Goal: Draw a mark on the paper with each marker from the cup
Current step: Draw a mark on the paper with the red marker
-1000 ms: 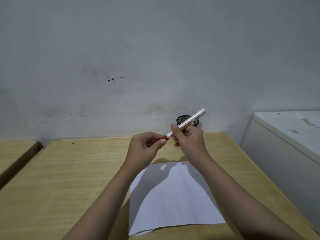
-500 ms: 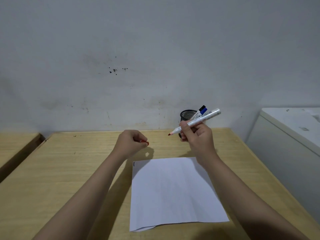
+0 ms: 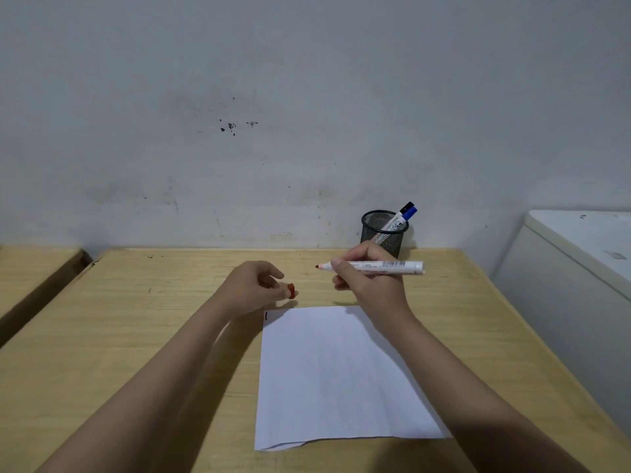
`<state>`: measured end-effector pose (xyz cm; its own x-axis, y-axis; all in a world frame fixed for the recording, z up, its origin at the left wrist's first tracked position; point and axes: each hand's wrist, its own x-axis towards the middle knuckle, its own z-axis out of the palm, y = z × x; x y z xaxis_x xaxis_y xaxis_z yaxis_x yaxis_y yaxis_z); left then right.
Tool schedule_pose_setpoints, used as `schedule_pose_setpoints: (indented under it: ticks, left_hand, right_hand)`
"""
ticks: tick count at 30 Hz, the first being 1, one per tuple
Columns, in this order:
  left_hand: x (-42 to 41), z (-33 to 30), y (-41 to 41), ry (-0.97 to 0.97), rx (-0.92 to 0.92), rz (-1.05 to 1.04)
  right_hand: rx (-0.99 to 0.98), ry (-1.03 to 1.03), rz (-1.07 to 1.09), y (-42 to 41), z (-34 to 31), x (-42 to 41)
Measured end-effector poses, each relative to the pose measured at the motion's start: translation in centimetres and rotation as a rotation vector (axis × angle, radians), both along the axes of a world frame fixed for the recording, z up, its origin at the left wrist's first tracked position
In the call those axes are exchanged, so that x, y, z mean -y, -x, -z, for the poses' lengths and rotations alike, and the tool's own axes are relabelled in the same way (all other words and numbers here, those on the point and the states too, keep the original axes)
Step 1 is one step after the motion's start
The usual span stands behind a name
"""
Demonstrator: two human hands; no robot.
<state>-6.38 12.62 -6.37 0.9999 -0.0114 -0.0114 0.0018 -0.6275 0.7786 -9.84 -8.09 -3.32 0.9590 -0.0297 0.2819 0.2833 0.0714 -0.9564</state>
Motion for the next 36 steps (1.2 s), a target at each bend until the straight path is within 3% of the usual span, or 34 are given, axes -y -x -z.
schedule_pose_setpoints:
  ticks: [5,12,21,36]
  left_hand:
    - [-2.7,0.7,4.2,-0.065,-0.033,0.068]
    - [-3.0,2.9,4.6,-0.254,0.128,0.084]
    - [-4.1,3.4,4.0,-0.307,0.205,0.095]
    - [-4.2,3.4,3.6,-0.392,0.214,0.114]
  right_hand:
    - [-0.136,-0.068,-0.054,-0.8,0.7,-3.3]
    - [-0.331,-0.021,-0.019,-1.7,4.0,-7.8]
    - [-0.249,0.022,0.086,-1.5,5.8,-7.9]
    - [-0.243,0.133,0.070,-2.0,6.4,-8.0]
